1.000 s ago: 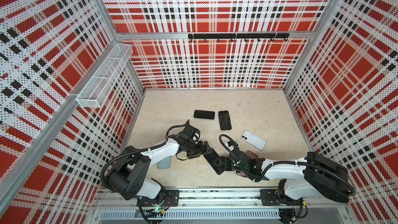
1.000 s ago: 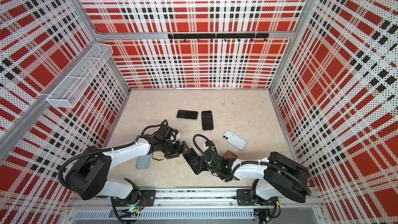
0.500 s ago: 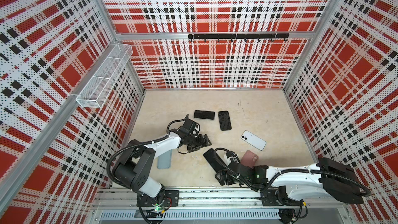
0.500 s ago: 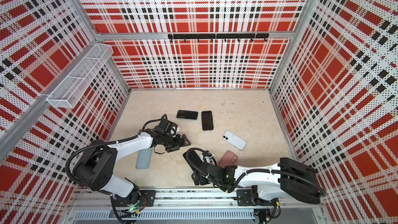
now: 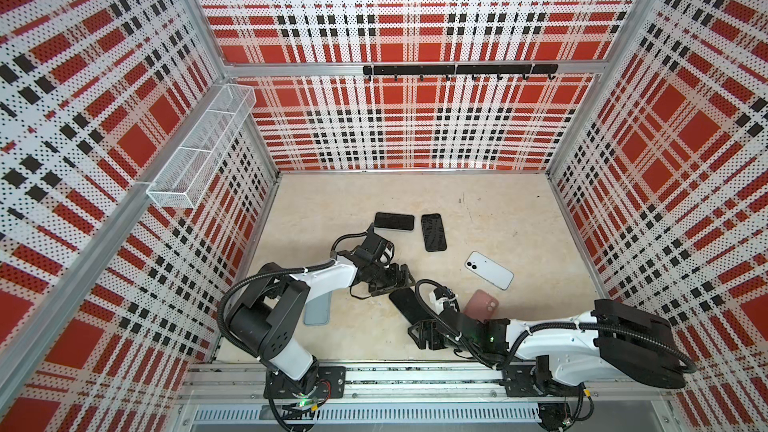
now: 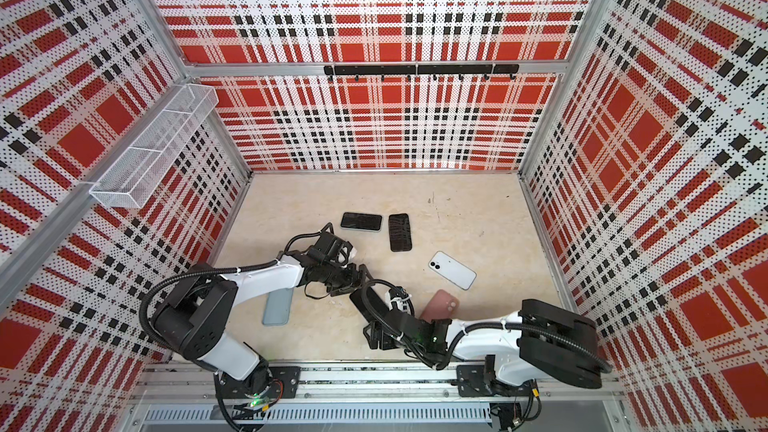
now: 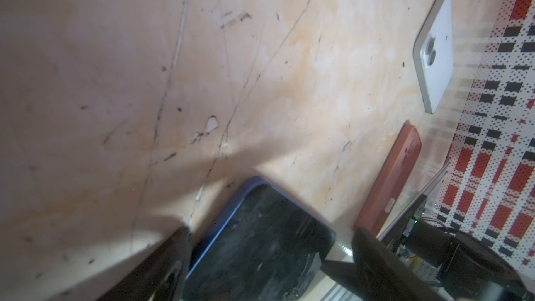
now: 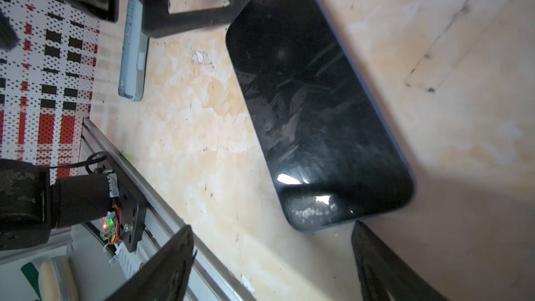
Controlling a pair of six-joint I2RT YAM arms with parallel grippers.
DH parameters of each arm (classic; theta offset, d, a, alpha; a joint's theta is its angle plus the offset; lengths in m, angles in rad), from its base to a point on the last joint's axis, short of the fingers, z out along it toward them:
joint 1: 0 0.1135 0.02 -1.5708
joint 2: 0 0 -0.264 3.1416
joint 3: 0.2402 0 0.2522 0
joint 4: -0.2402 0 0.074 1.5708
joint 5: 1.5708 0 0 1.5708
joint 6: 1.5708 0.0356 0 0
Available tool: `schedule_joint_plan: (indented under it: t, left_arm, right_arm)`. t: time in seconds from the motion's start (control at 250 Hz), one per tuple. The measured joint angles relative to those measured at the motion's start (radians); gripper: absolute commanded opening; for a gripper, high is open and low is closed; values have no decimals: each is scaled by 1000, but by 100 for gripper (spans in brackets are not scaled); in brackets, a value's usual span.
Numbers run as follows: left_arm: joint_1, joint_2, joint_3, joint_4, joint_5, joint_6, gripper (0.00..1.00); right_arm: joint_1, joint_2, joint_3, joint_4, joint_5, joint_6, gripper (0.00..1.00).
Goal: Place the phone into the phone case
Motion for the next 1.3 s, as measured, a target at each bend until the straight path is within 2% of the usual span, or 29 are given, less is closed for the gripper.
schedule_joint_plan:
  t: [0.244, 0.396, 0.528, 0.756, 0.896, 1.129, 1.301]
  left_arm:
    - [16, -94, -74, -32, -37, -13, 79]
    - [34, -166, -77, -77, -63, -27, 70]
    - [44, -227, -76, -86, -66, -40, 68]
    - [28, -270, -71, -75, 51, -69, 58]
    - [30, -281, -71, -74, 74, -75, 49]
    - [39, -288, -80, -76, 80, -78, 26]
    - [46, -293, -92, -76, 79, -78, 16]
  right_arm:
    - [-60, 53, 2, 82, 2, -23, 86]
    - [-80, 116, 2, 183, 29, -28, 86]
    - [-91, 168, 2, 269, 54, -27, 85]
    - [-95, 215, -2, 385, 23, -26, 85]
    - [-96, 215, -11, 402, 11, -26, 85]
    - [-99, 215, -12, 404, 6, -26, 85]
    - [-103, 211, -14, 405, -3, -31, 85]
